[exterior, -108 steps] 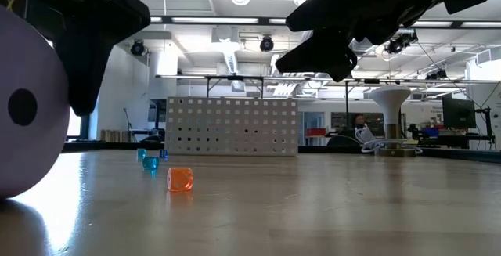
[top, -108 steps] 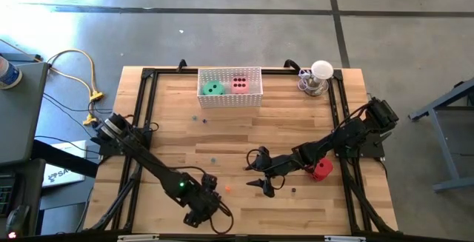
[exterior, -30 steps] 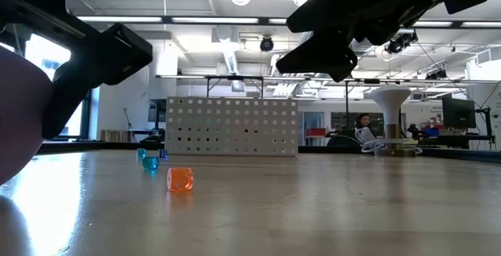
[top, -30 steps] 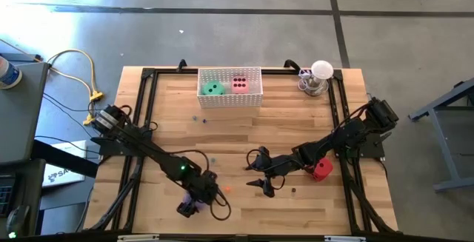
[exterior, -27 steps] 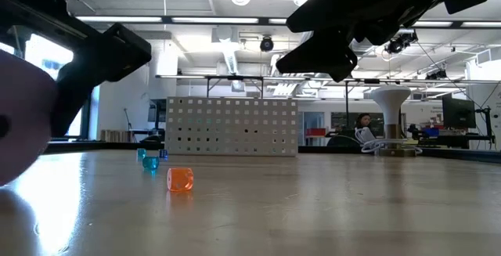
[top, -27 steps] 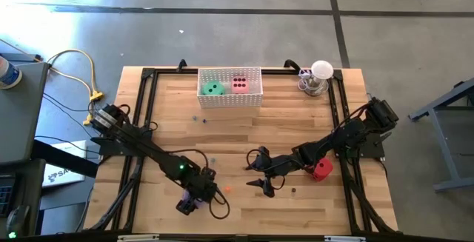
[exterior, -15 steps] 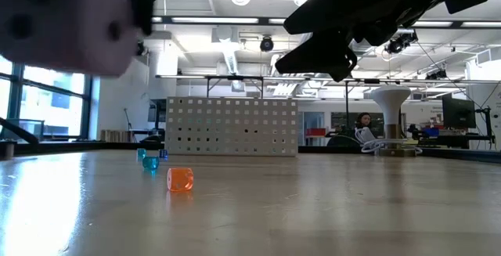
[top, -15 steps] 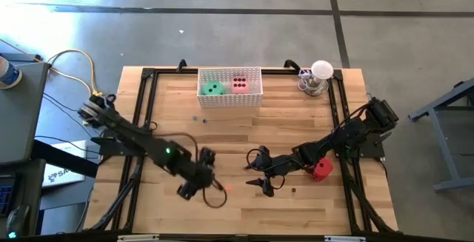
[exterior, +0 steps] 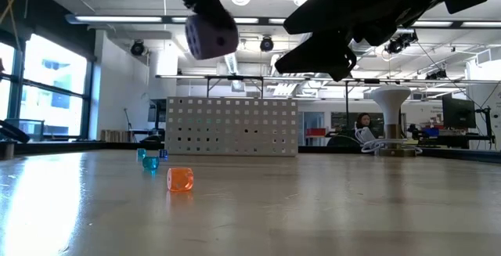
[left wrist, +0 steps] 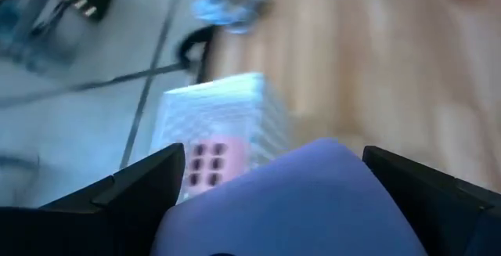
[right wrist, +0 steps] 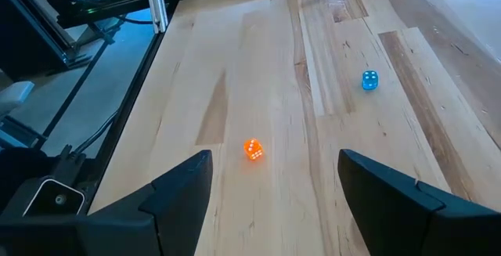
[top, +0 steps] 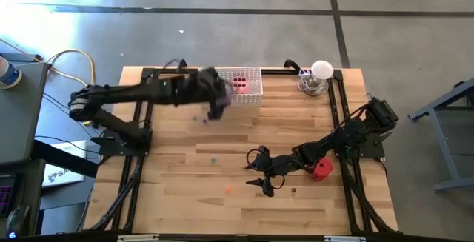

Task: Pick & Place Dice
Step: Put the large violet dice into the white basket

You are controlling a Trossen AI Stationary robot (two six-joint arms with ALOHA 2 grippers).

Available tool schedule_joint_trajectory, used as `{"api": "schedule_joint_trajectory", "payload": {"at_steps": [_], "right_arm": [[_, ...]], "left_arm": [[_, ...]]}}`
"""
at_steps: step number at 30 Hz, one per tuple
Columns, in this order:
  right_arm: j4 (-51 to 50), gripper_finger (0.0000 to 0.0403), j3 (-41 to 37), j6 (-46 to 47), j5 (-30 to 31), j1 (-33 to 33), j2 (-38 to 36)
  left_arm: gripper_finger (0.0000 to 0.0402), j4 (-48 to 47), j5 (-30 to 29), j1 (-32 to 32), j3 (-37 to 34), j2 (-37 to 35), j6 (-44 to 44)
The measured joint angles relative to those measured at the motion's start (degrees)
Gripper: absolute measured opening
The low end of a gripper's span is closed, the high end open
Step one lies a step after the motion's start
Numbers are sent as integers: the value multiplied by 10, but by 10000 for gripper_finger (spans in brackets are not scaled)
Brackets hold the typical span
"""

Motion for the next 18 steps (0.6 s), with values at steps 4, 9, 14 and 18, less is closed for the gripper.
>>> {"api": "schedule_joint_trajectory", "payload": {"at_steps": [4,9,14,18], "right_arm": [[-6,268,0,0,0,0,0],[-10,268,0,0,0,0,0],[-10,268,0,0,0,0,0],[-11,268,0,0,0,0,0]], "left_arm": [[373,20,3,83,0,18,-91],[373,21,2,142,0,43,-215],[373,22,-6,171,0,68,-275],[373,22,-6,184,0,80,-287]]}}
